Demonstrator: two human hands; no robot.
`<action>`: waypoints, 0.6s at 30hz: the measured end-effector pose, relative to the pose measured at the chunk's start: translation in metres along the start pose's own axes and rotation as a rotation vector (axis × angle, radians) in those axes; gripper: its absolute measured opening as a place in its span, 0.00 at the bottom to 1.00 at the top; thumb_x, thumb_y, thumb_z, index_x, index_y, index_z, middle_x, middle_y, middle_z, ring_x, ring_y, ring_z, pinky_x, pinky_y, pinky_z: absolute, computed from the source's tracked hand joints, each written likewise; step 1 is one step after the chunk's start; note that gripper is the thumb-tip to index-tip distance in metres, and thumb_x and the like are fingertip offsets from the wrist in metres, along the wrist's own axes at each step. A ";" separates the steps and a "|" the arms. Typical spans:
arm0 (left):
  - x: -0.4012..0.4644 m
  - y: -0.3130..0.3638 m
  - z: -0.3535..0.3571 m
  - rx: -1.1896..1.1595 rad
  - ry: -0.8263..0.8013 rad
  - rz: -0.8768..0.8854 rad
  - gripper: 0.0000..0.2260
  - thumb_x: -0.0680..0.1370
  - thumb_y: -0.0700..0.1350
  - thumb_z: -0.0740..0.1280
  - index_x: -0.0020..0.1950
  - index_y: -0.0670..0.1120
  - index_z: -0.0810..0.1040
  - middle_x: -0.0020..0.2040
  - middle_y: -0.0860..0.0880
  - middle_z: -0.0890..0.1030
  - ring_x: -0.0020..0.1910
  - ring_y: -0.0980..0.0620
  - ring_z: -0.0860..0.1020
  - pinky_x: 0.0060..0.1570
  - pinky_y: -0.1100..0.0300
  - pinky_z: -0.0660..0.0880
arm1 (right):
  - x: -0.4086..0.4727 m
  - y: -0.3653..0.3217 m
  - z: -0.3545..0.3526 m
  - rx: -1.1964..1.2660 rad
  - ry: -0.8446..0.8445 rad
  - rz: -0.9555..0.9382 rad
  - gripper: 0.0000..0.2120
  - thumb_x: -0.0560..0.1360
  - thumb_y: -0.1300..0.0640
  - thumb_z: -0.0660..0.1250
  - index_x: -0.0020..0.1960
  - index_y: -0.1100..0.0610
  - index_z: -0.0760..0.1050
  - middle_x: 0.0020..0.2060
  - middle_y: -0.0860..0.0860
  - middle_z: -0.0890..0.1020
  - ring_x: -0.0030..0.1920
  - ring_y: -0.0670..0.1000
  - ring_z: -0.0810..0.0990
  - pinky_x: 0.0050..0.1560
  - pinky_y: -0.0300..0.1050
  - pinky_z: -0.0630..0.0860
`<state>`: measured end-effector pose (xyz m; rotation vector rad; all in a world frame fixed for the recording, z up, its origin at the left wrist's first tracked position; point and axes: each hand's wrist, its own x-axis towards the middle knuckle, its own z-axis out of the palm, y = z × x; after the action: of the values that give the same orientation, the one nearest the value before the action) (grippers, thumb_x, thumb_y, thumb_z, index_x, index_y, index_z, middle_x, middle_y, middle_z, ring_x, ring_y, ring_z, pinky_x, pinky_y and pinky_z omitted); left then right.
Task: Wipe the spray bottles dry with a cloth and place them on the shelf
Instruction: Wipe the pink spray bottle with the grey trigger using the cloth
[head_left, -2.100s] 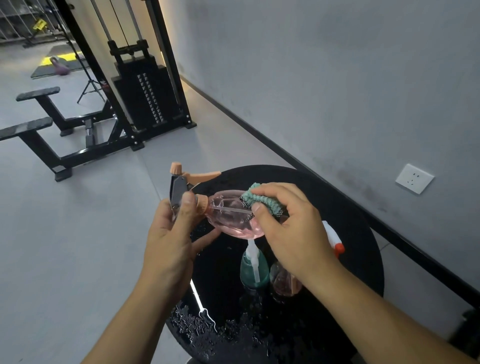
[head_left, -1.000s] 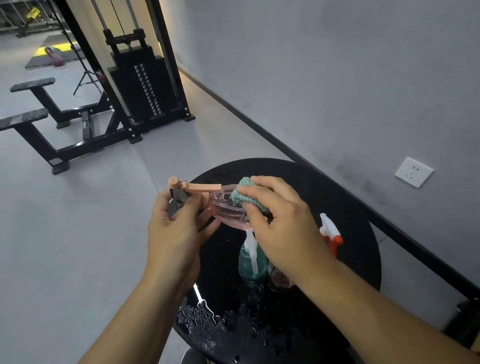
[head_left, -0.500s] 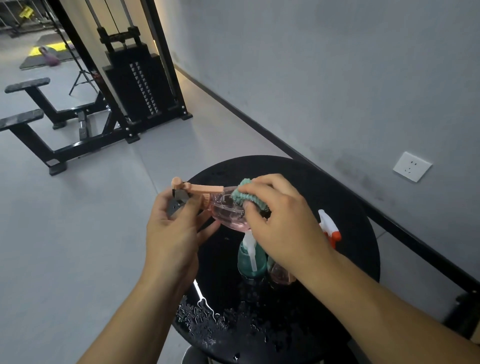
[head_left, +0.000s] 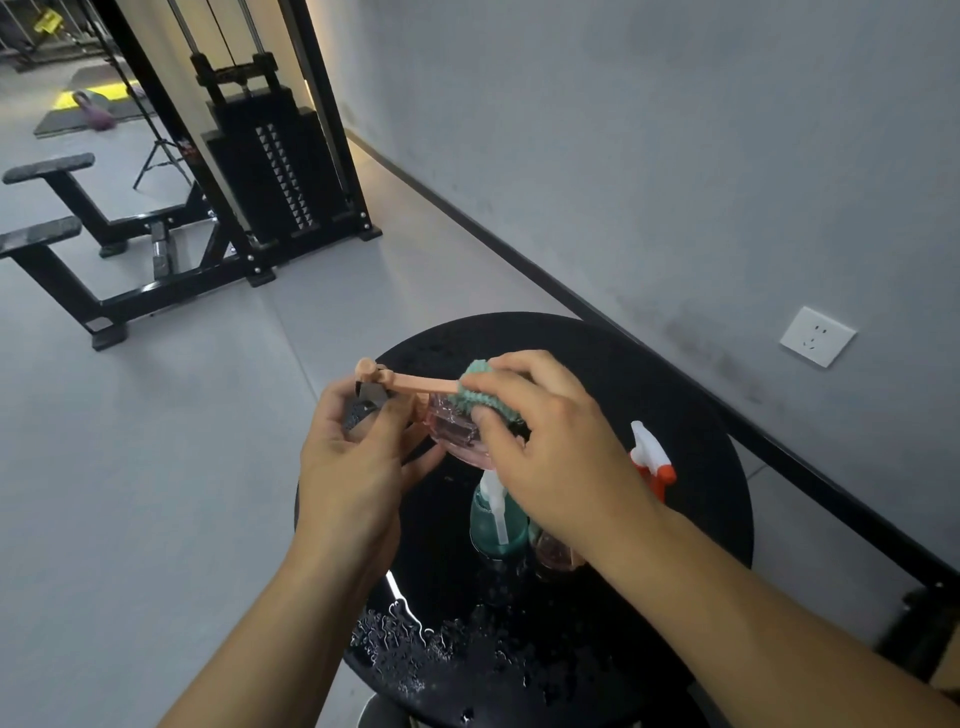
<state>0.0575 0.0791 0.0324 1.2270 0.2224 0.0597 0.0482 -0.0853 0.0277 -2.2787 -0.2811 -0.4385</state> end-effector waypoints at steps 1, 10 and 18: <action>0.000 -0.001 0.000 0.008 -0.005 0.000 0.06 0.83 0.41 0.70 0.59 0.49 0.78 0.43 0.47 0.87 0.46 0.45 0.87 0.48 0.48 0.87 | -0.001 -0.002 0.001 -0.012 -0.016 -0.025 0.14 0.82 0.54 0.66 0.67 0.48 0.79 0.64 0.42 0.73 0.65 0.43 0.71 0.60 0.41 0.80; 0.004 0.001 -0.002 -0.007 0.028 0.003 0.06 0.84 0.40 0.69 0.59 0.49 0.77 0.46 0.46 0.87 0.45 0.46 0.88 0.50 0.45 0.87 | 0.000 0.003 -0.003 0.019 0.013 0.027 0.15 0.82 0.54 0.66 0.67 0.48 0.78 0.63 0.40 0.73 0.65 0.43 0.72 0.59 0.43 0.81; 0.006 0.001 -0.004 0.000 0.060 0.014 0.07 0.84 0.41 0.69 0.61 0.48 0.76 0.52 0.40 0.87 0.56 0.35 0.87 0.54 0.38 0.85 | 0.000 0.006 -0.003 0.031 0.030 0.066 0.14 0.80 0.57 0.65 0.64 0.48 0.79 0.61 0.40 0.73 0.62 0.45 0.75 0.55 0.43 0.83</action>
<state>0.0627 0.0846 0.0311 1.2280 0.2658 0.1091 0.0499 -0.0920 0.0255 -2.2423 -0.1955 -0.4310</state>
